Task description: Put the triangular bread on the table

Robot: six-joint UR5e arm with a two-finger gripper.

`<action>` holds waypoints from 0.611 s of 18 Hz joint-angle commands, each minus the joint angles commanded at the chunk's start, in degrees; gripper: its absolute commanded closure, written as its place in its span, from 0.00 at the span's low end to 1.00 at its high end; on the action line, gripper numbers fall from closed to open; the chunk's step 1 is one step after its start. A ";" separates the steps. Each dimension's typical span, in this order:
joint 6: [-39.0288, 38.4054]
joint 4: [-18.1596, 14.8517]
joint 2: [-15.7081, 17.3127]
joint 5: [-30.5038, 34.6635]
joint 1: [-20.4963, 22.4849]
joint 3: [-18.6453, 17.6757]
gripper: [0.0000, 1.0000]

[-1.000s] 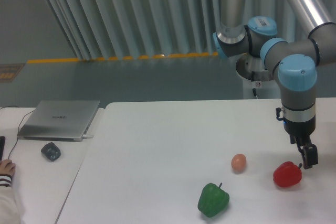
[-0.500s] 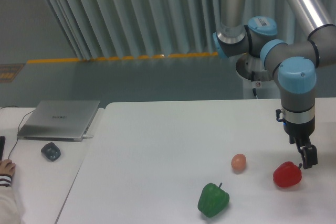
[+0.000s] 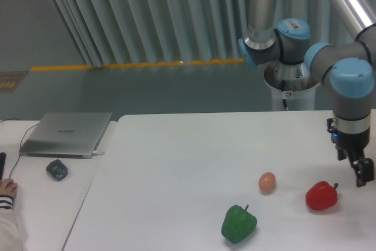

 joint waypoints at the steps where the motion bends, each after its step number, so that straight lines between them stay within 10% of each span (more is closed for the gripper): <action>1: 2.54 0.00 0.09 0.70 1.14 0.00 0.00; 11: 7.05 3.76 -0.17 0.62 7.30 3.07 0.00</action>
